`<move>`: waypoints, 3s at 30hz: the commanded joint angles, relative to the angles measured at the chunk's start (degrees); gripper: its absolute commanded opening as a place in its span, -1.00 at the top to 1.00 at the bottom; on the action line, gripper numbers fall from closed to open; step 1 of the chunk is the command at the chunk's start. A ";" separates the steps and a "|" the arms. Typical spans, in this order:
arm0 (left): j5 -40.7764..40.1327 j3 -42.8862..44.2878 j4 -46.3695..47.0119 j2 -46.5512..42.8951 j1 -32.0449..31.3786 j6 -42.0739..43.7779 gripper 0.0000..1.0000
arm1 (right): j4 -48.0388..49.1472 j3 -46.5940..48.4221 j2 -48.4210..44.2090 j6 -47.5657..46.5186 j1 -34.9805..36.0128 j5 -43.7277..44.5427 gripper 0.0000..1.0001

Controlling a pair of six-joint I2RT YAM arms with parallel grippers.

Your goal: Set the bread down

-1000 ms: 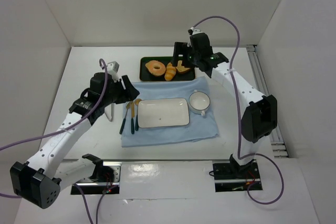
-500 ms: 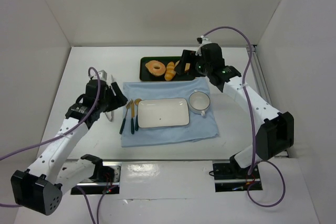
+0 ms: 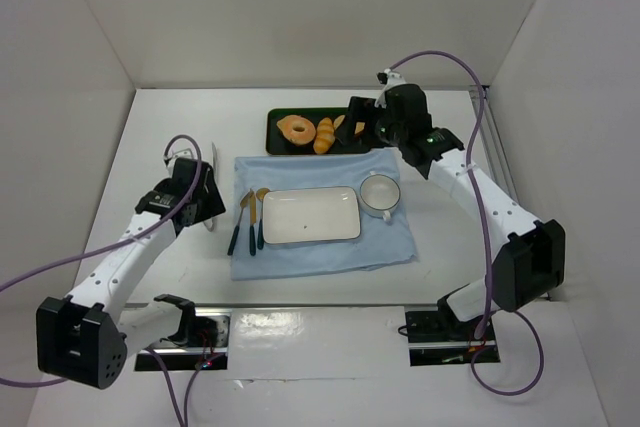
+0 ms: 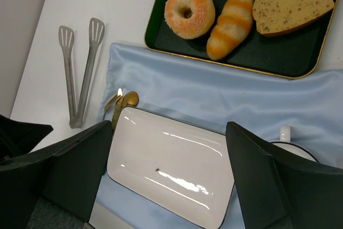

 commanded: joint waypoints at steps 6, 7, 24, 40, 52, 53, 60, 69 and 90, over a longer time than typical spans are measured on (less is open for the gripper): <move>-3.22 1.30 0.71 5.44 0.69 2.85 -0.59 | 0.64 -1.41 -2.49 -0.81 -0.26 -1.04 -0.86; -2.60 1.31 0.71 6.24 1.22 3.37 -0.59 | 0.64 -1.41 -2.49 -0.81 -0.26 -1.04 -0.86; 5.22 9.66 -0.62 23.90 7.10 3.99 -0.61 | 3.36 0.17 -2.49 0.24 -4.30 -5.79 -0.86; 6.90 16.86 1.58 37.62 10.62 6.36 -0.61 | 3.98 -1.41 -4.16 0.24 -10.28 -10.27 -0.86; 8.65 24.15 1.58 47.29 12.91 9.35 -0.59 | 3.98 -0.89 -3.63 0.24 -10.80 -10.80 -0.86; 8.65 24.94 1.58 48.42 12.91 9.35 -0.59 | 3.98 -0.89 -3.63 0.76 -10.80 -10.80 -0.86; 11.37 24.86 2.19 50.28 13.44 10.41 -0.35 | 3.98 -0.36 -3.63 0.77 -11.33 -10.28 -0.86; 14.10 22.75 3.43 43.71 13.96 10.41 0.00 | 4.68 -0.89 -3.11 1.30 -11.33 -10.27 -0.86; 32.26 33.56 0.61 19.52 13.26 0.04 -0.08 | 5.21 -1.41 -4.95 1.91 -11.33 -10.18 -0.82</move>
